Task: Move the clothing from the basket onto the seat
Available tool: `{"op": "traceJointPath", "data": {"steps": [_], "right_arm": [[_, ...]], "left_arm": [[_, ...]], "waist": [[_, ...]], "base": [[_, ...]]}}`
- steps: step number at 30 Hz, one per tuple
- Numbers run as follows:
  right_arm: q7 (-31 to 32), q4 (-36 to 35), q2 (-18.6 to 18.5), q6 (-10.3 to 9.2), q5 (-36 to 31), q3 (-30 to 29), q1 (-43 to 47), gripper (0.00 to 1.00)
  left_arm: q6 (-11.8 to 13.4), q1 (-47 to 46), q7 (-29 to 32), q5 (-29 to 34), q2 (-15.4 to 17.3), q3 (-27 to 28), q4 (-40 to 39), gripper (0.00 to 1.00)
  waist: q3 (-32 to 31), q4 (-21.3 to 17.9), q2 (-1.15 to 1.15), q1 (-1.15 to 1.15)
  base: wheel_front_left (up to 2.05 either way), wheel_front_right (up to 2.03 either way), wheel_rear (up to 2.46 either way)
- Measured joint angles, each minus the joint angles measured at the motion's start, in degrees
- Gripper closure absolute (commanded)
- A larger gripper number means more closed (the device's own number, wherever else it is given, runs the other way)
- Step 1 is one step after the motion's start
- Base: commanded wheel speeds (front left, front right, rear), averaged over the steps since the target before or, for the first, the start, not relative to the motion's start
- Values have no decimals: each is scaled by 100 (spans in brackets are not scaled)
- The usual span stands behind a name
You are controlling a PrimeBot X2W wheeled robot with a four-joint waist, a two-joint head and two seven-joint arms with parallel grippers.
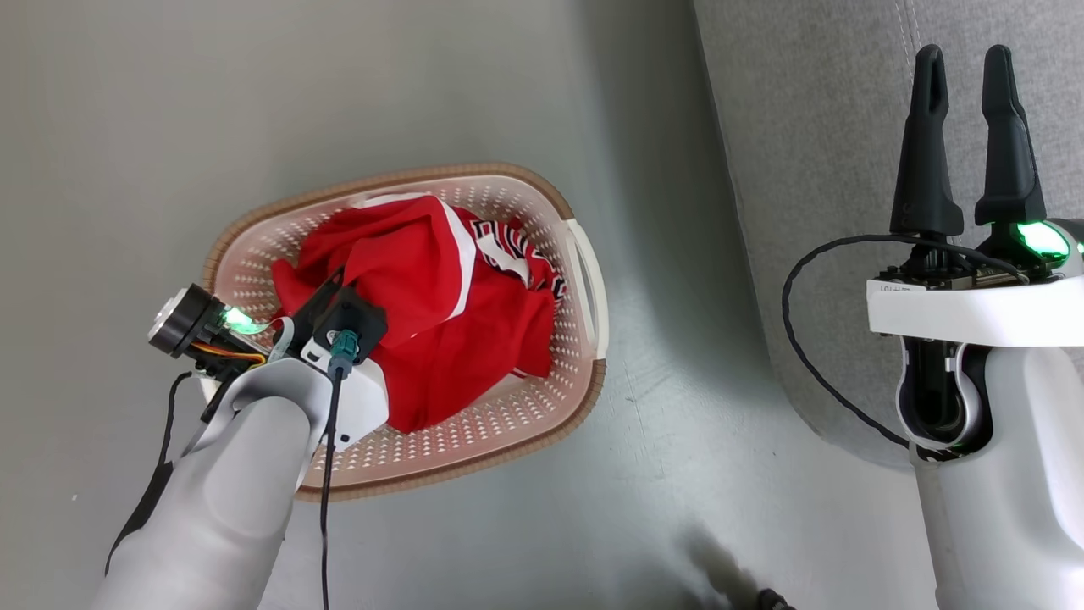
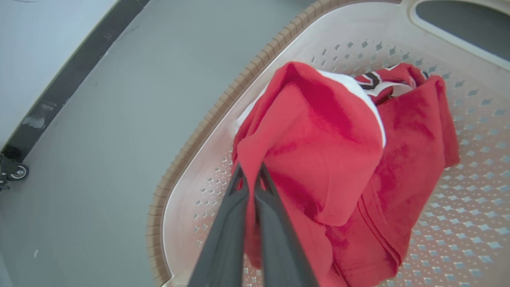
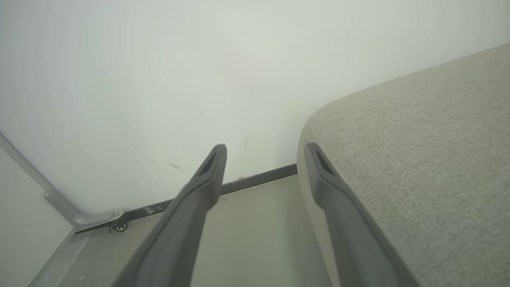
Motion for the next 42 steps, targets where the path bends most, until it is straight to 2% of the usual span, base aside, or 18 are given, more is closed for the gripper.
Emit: {"op": "traceJointPath", "data": {"steps": [10,23,42], "right_arm": [[0,122,-8,0,-254,-67,25,0],[0,236,-22,0,-497,-146,188,0],[0,435,-26,0,-781,-88,739,0]], "left_arm": [[58,224,-44,-264,-98,162,-534,100],[112,563,-62,-810,-307,401,-1756,100],[216,1319,-68,-1235,-259,632,-3329,100]], "waist": [[-341,223,0,0],[-831,497,0,0],[-1825,876,0,0]], "base": [[0,0,0],[0,0,0],[0,0,0]]}}
